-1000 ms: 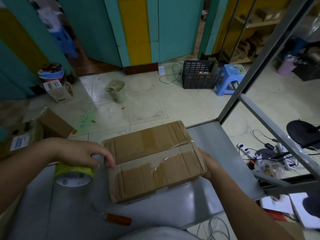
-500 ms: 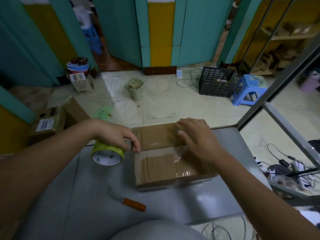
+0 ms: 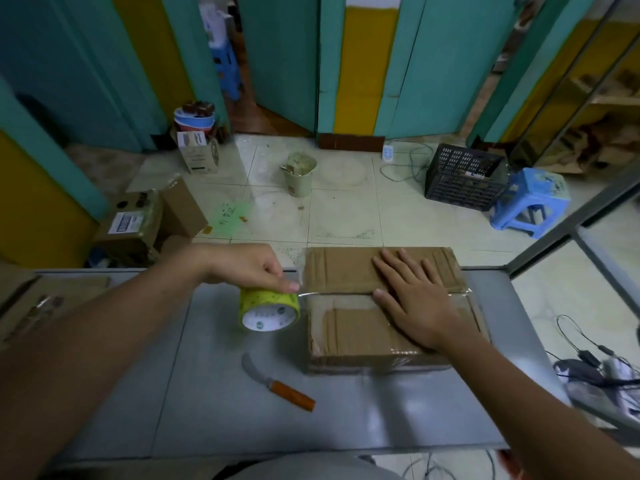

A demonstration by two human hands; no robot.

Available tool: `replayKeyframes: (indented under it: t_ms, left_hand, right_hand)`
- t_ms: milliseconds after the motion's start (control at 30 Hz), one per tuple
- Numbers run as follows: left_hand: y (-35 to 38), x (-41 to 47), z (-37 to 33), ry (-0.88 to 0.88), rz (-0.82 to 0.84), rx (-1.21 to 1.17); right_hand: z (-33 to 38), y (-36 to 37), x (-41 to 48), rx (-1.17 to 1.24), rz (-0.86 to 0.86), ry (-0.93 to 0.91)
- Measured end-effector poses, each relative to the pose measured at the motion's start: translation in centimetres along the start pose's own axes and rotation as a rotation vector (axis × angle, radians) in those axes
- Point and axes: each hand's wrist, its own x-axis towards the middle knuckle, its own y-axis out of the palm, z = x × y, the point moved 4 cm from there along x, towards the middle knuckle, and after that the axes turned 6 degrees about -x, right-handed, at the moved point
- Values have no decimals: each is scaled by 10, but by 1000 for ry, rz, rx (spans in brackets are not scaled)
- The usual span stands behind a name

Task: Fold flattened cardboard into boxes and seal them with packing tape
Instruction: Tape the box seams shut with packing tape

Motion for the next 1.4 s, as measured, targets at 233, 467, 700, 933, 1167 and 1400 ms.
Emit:
replayKeyframes:
  t_ms: [233, 467, 700, 933, 1167, 1400]
  left_hand:
    - [15, -17, 24, 354, -84, -691]
    - [14, -13, 41, 254, -318, -335]
    - [-10, -19, 69, 73, -411, 98]
    - [-17, -15, 69, 20, -472, 273]
    - [8, 20, 103, -41, -341, 128]
    - [42, 59, 111, -93, -310, 10]
  right_hand:
    - [-1, 2, 1, -2, 6, -1]
    - [0, 2, 0, -33, 42, -7]
    - [2, 0, 1, -33, 48, 4]
    - [2, 1, 1, -37, 47, 8]
    - [2, 3, 3, -48, 51, 12]
    - [0, 5, 4, -52, 67, 9]
